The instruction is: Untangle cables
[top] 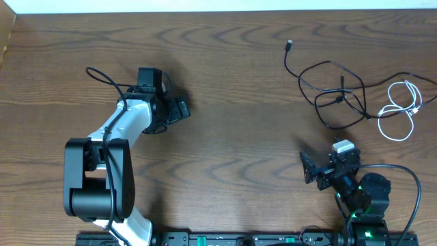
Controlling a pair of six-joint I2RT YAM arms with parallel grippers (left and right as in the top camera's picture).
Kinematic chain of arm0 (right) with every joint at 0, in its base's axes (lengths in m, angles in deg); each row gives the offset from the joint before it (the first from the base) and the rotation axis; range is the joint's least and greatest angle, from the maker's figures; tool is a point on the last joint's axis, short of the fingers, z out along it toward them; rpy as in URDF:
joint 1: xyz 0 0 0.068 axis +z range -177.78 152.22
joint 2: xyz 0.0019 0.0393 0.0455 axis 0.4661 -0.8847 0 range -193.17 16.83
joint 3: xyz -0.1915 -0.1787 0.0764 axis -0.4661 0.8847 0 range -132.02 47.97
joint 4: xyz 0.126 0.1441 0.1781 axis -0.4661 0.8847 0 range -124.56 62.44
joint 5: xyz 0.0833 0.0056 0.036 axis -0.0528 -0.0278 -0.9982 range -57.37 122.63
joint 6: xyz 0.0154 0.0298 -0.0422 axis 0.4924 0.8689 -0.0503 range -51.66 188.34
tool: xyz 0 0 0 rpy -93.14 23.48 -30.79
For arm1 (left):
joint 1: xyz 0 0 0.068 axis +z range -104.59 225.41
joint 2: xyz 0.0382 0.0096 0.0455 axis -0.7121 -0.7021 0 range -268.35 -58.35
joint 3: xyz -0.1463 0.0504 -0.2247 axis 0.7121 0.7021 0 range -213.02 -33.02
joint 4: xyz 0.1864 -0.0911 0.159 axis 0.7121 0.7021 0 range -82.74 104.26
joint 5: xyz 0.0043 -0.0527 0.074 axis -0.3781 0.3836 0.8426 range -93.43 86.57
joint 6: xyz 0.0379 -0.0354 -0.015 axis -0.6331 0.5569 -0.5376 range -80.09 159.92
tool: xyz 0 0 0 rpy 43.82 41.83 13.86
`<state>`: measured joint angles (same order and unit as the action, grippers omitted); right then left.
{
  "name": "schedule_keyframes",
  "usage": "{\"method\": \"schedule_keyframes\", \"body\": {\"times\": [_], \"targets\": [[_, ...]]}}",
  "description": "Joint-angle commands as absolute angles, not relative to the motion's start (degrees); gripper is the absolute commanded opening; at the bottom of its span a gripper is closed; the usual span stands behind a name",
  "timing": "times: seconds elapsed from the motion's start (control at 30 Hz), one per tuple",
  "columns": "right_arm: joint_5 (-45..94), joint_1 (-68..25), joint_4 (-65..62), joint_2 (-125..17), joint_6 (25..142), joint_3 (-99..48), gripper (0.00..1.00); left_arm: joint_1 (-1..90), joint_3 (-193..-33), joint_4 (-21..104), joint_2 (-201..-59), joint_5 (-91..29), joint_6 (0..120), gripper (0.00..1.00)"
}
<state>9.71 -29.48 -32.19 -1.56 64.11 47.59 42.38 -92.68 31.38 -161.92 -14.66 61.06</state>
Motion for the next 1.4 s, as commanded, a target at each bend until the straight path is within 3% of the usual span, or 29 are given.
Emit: {"method": "schedule_keyframes", "body": {"times": [0.0, 0.47, 0.77, 1.37], "targets": [[9.97, -29.56, -31.78, -0.47, 63.56, 47.7, 0.99, 42.45, -92.11, 31.64, -161.33, -13.87, 60.97, 0.98], [14.04, -29.56, -31.54, 5.17, 64.87, 47.68, 0.99, 42.45, -92.11, 31.64, -161.33, -13.87, 60.97, 0.98], [16.01, -29.56, -31.34, 16.43, 64.85, 47.66, 0.99, 42.45, -92.11, 31.64, -161.33, -13.87, 60.95, 0.98], [29.78, -28.06, -30.25, 16.54, 71.5, 47.66, 0.99, 42.45, -92.11, 31.64, -161.33, -13.87, 60.95, 0.98]]}}
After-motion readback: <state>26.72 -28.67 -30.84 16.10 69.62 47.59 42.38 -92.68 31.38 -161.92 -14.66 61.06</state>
